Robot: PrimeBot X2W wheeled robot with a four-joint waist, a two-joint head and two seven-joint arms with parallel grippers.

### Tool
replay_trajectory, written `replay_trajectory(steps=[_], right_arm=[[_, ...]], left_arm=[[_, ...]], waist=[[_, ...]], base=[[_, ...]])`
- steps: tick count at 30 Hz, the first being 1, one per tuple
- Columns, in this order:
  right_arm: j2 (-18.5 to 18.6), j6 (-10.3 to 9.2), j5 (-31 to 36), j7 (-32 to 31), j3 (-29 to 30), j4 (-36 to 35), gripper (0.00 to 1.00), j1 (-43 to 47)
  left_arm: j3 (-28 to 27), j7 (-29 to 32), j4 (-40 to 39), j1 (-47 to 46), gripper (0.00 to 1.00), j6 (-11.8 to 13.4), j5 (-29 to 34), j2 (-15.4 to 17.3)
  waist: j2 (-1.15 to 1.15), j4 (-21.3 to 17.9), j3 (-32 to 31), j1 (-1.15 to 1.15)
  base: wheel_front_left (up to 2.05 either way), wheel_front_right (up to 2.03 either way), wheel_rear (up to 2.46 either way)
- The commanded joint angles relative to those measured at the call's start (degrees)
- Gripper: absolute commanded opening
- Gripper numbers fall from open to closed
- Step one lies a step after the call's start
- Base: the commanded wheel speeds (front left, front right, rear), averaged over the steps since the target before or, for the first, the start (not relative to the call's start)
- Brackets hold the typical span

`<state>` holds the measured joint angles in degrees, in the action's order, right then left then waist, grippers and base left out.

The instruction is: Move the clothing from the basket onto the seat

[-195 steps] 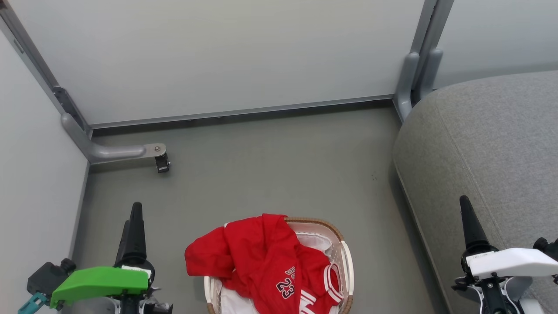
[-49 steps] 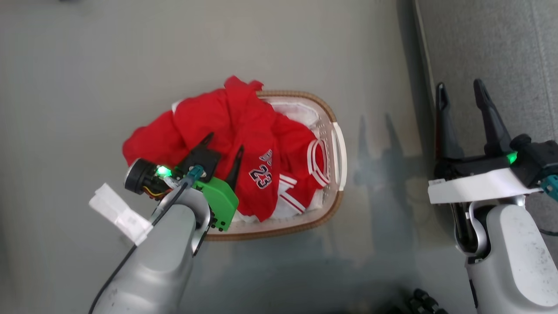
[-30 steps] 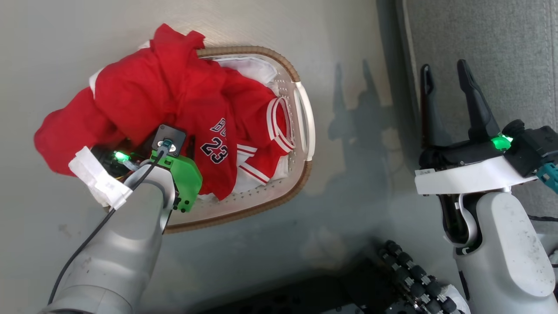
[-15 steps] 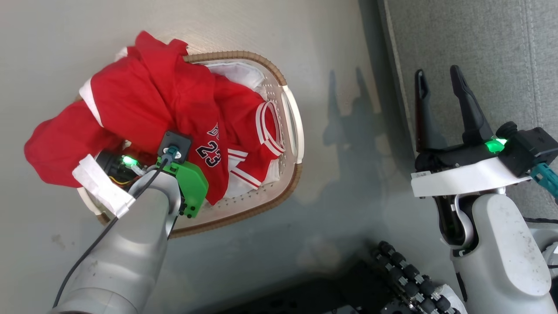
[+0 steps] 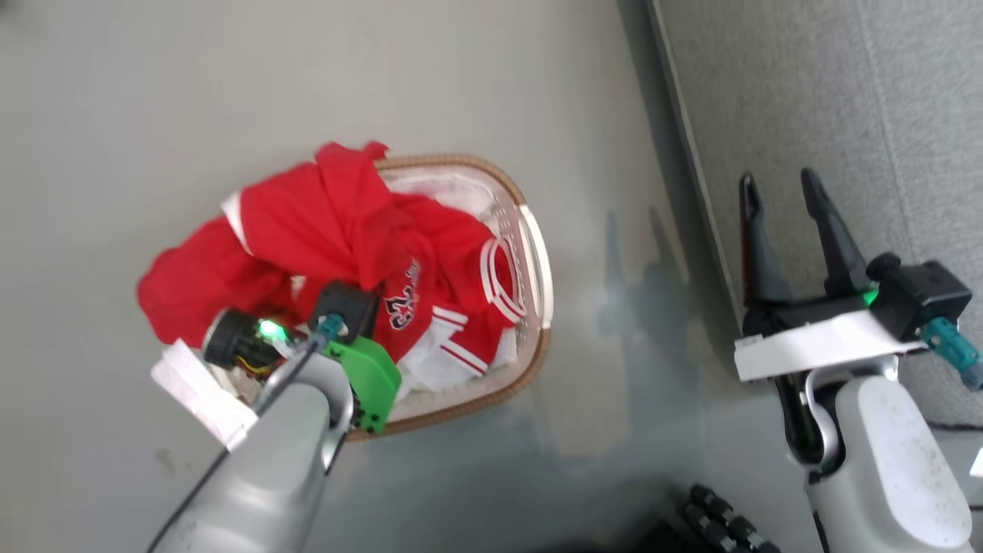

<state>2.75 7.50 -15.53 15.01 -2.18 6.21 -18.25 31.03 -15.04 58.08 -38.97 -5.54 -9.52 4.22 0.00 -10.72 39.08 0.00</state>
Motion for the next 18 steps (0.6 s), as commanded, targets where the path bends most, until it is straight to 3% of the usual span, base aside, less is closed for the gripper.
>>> replay_trajectory(steps=[1, 9, 18], right_arm=[[0.25, -0.02, 0.61, 0.26, 0.56, 0.60, 1.00, 1.64], [0.28, -0.02, 2.35, 0.26, 0.86, 3.29, 1.00, 9.47], [0.26, -0.02, 2.76, 0.26, 0.46, 4.40, 1.00, 15.98]], left_arm=[[-0.01, -0.18, -1.55, 2.24, 0.00, -0.39, -0.23, 0.06], [1.24, -0.20, -13.50, 10.90, 0.00, -1.50, -2.37, 1.82], [2.72, 1.56, -23.80, 12.52, 0.00, -1.79, -2.77, 5.95]], waist=[[0.00, 3.41, -7.89, 0.00], [0.00, 5.94, -22.96, 0.00], [0.00, 5.88, -33.79, 0.00]], base=[[0.00, 0.00, 0.00], [0.00, 0.00, 0.00], [0.00, 0.00, 0.00]])
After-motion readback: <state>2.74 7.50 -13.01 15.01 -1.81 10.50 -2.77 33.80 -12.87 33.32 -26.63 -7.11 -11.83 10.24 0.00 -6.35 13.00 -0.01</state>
